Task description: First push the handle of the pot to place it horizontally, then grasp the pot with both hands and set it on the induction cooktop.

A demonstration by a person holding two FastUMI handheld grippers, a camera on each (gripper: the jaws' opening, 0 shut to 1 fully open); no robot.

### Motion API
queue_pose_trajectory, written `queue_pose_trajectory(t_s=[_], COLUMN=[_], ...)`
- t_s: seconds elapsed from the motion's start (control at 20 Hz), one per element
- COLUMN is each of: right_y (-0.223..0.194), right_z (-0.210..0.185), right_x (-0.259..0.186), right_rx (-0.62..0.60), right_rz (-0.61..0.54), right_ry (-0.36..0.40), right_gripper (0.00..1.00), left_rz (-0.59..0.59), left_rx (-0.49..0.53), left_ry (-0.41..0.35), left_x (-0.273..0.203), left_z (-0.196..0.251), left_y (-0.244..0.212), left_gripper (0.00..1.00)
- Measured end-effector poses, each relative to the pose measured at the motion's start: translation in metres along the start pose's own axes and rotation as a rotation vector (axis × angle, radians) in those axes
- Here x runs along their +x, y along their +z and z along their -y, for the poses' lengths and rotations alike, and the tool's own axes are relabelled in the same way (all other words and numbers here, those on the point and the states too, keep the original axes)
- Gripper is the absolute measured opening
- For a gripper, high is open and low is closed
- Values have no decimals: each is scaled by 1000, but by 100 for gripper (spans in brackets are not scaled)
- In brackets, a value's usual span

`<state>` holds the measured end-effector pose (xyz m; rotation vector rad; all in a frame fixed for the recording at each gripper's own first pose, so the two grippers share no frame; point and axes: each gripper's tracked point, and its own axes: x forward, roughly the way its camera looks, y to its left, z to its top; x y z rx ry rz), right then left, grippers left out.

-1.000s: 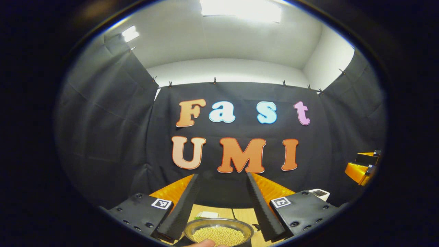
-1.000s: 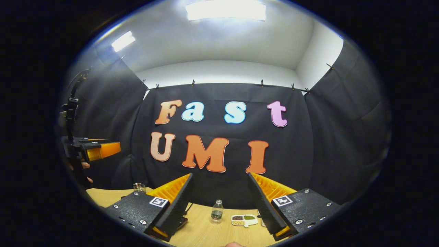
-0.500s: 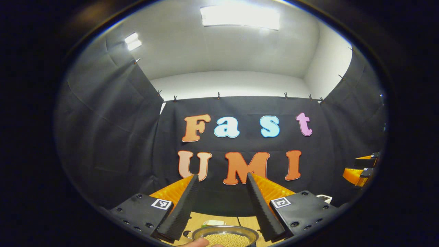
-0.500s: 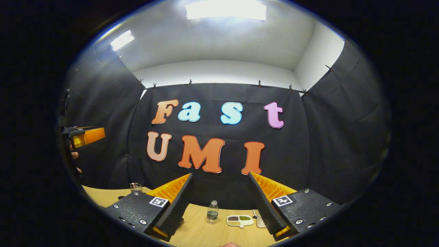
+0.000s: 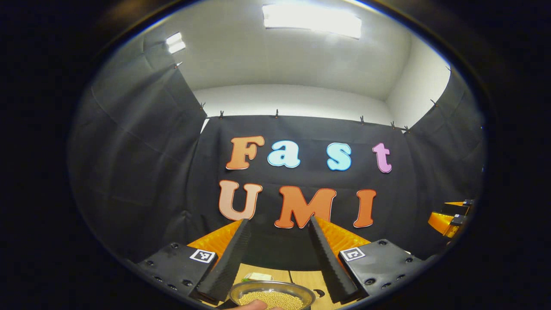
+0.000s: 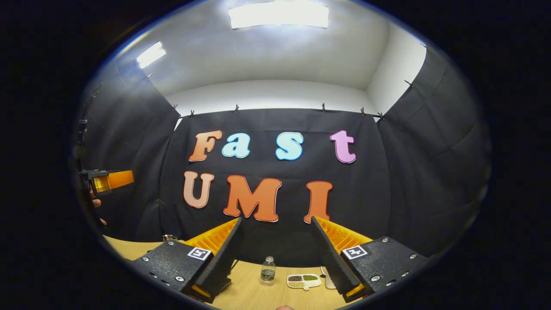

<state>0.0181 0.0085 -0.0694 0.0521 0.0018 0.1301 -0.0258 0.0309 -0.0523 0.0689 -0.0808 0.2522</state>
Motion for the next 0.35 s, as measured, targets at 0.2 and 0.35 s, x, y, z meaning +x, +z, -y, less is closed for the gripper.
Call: queue_pose_trajectory(t_s=[0.2, 0.35], right_y=[-5, -4], right_z=[1, 4], right_x=[4, 7], right_rx=[-6, -25], right_rz=[-18, -7], right_ry=[2, -21], right_gripper=[95, 95], left_rz=[1, -4], left_rx=[-9, -15], left_ry=[57, 63], left_x=[7, 7], left_z=[-19, -20], left_y=[-6, -12], left_gripper=[93, 93])
